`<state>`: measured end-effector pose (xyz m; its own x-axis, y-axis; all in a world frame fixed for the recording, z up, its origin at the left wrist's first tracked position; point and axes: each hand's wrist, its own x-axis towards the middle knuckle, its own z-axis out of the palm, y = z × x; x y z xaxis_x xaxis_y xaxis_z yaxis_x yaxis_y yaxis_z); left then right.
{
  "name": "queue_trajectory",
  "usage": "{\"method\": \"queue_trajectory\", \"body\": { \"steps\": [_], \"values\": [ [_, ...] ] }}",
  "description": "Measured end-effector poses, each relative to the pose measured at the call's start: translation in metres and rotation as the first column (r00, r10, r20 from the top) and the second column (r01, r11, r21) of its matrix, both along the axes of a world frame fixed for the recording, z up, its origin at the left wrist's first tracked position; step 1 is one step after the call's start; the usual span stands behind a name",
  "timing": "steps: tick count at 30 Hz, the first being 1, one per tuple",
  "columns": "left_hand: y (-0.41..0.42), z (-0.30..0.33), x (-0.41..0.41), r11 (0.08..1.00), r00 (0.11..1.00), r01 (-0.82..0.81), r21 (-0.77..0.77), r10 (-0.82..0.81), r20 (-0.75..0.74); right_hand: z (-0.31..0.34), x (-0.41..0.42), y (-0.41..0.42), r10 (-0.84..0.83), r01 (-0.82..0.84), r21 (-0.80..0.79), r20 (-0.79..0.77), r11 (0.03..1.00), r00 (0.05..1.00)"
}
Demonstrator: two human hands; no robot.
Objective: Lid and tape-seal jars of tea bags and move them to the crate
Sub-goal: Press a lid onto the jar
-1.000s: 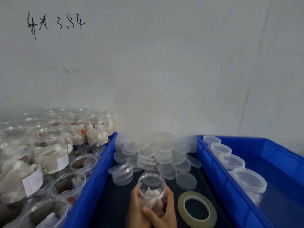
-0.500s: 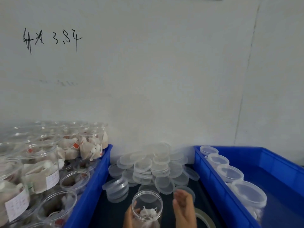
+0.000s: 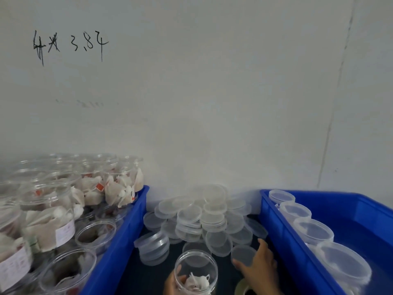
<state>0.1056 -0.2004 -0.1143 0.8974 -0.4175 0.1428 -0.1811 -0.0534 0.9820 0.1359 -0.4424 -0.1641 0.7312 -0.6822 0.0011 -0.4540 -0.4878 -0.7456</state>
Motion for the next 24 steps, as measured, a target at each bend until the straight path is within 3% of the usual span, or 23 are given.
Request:
{"method": "queue_trajectory", "body": {
  "steps": [1,2,3,6,8,9,11,12,15,18,21,24],
  "values": [
    [-0.001,-0.011,0.003,0.982,0.979,-0.188,-0.029,0.185,-0.088,-0.002,0.0,-0.001,0.001,-0.002,-0.04,-0.008,0.999,1.0],
    [-0.011,-0.016,0.012,0.976,0.973,-0.196,-0.1,0.18,-0.147,-0.007,0.001,-0.002,0.014,-0.016,-0.078,-0.024,0.997,1.0],
    [-0.017,-0.016,0.01,0.99,0.98,-0.143,-0.01,0.14,-0.138,-0.009,0.001,-0.002,0.027,-0.032,-0.124,-0.043,0.992,0.999],
    [-0.02,-0.043,0.008,0.962,0.971,-0.185,-0.199,0.147,-0.19,-0.014,0.001,0.0,0.058,-0.074,-0.224,-0.077,0.972,0.995],
    [-0.017,-0.051,0.019,0.995,0.989,-0.086,-0.054,0.079,-0.123,-0.015,0.001,0.001,0.056,-0.075,-0.246,-0.083,0.966,0.995],
    [-0.013,-0.054,0.019,0.986,0.992,-0.012,0.164,-0.009,0.127,-0.016,0.001,0.001,0.052,-0.071,-0.246,-0.082,0.967,0.995],
    [-0.008,-0.057,0.017,0.995,0.972,0.045,0.084,-0.063,0.227,-0.013,-0.001,0.004,0.067,-0.073,-0.232,-0.034,0.97,0.997],
    [-0.017,-0.064,0.021,0.998,0.99,0.039,0.049,-0.046,0.133,-0.01,-0.003,0.005,0.086,-0.08,-0.221,0.018,0.972,0.996],
    [-0.027,-0.071,0.014,0.953,0.957,-0.279,-0.119,0.286,0.048,0.007,-0.007,0.011,0.194,-0.177,-0.223,0.058,0.959,0.979],
    [-0.024,-0.071,0.015,0.949,0.953,-0.301,-0.098,0.302,-0.008,0.031,-0.012,0.017,0.338,-0.334,-0.206,-0.014,0.92,0.941],
    [-0.021,-0.068,0.019,0.955,0.962,-0.274,-0.112,0.27,-0.048,0.05,-0.02,0.025,0.436,-0.429,-0.095,0.065,0.898,0.898],
    [-0.019,-0.067,0.018,0.973,0.974,-0.228,-0.044,0.227,-0.022,0.059,-0.027,0.035,0.468,-0.454,-0.158,0.067,0.877,0.881]
  ]
}}
